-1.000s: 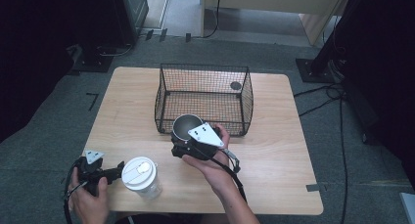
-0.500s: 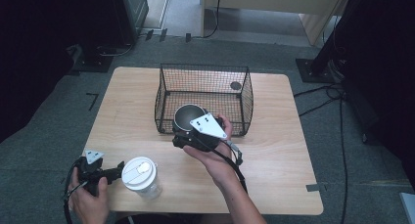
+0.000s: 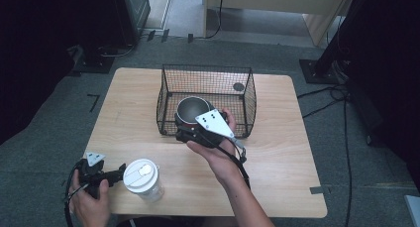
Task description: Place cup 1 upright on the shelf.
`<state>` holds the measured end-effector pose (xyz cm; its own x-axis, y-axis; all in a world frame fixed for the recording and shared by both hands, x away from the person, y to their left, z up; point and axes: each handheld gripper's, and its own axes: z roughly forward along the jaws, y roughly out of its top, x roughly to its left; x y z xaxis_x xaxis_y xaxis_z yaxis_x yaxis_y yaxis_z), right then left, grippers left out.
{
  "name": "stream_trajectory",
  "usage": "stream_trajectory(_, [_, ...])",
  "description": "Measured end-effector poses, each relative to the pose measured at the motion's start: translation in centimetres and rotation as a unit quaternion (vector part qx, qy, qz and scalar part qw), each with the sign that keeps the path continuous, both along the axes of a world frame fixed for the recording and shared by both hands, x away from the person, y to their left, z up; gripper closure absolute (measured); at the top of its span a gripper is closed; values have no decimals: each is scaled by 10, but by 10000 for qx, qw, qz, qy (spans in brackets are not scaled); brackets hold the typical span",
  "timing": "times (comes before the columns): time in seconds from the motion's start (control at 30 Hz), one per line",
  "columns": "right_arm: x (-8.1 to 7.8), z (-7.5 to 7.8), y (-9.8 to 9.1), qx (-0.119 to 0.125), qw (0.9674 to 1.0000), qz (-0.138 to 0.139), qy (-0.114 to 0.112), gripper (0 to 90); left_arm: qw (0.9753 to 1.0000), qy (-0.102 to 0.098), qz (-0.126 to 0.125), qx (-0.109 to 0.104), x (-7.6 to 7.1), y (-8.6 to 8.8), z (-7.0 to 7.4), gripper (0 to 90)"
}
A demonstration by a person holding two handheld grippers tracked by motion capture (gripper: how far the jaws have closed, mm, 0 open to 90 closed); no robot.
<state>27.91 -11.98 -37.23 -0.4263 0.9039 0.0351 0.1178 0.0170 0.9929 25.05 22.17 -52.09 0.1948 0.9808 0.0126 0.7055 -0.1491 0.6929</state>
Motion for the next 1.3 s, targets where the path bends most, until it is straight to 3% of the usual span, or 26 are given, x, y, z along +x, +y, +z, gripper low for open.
stream_trajectory(0.23, [9, 1, -3, 153, 9996, -58, -225, 68, 10000, 1, 0, -1, 0, 0, 0, 0])
stream_trajectory(0.43, [19, 4, -9, 448, 9983, -191, -332, 68, 10000, 2, 0, 1, 0, 0, 0, 0])
stream_trajectory(0.9, [55, 7, -20, 547, 9969, -411, -397, 68, 10000, -4, 2, -1, 0, 0, 0, 0])
stream_trajectory(1.3, [87, 0, -30, 437, 9956, -690, -461, 68, 10000, -8, 4, -2, 0, 0, 0, 0])
